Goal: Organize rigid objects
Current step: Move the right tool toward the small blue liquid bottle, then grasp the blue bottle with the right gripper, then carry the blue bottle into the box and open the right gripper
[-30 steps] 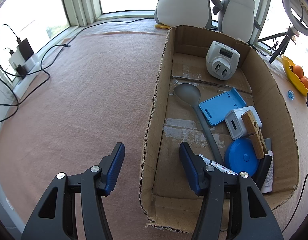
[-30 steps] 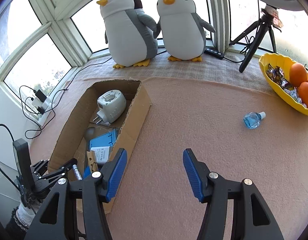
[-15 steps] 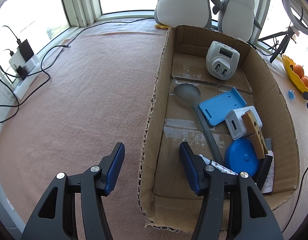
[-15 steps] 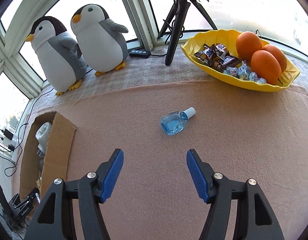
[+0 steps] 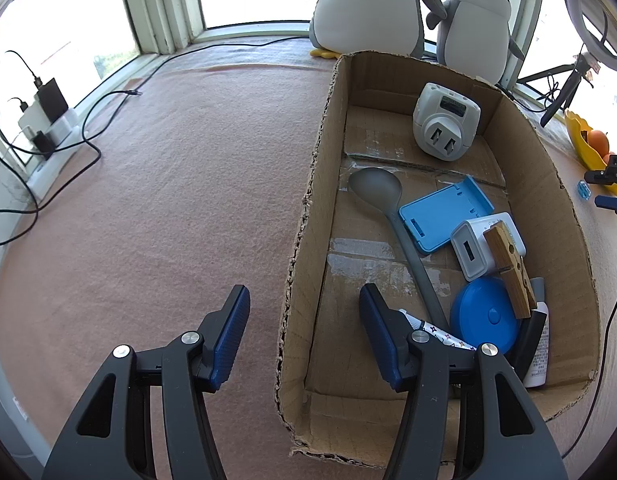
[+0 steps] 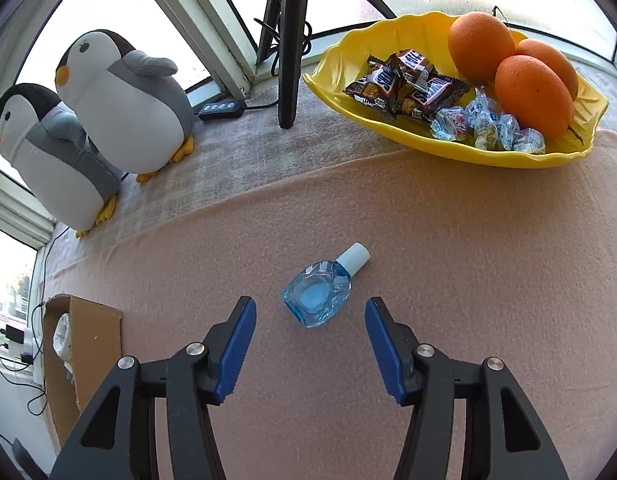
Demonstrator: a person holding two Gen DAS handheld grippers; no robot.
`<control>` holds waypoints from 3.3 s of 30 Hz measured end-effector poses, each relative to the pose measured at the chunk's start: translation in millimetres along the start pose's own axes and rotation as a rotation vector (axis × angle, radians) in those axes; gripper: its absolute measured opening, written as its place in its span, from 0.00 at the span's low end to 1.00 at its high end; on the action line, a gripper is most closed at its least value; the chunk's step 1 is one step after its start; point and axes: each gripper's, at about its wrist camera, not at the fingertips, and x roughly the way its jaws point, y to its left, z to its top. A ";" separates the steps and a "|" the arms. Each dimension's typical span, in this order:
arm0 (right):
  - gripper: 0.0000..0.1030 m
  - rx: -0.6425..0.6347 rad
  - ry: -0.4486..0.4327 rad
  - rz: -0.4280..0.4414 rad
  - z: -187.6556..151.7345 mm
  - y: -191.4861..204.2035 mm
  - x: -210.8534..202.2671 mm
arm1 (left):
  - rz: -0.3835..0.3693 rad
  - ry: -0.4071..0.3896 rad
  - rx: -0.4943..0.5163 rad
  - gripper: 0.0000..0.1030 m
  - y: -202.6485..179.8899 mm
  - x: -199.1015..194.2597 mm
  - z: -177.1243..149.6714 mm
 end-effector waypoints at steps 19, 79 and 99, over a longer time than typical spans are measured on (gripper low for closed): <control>0.37 -0.146 0.038 -0.127 8.3 32.5 27.3 | -0.002 -0.003 -0.005 0.56 0.8 0.4 1.6; 0.33 -0.835 -0.012 0.206 -197.1 210.2 -65.9 | 0.006 -0.013 -0.014 0.56 -0.9 -0.6 -1.1; 0.33 -0.925 0.024 0.179 -228.8 235.9 -48.5 | 0.007 -0.014 -0.012 0.56 -0.7 -1.2 -1.1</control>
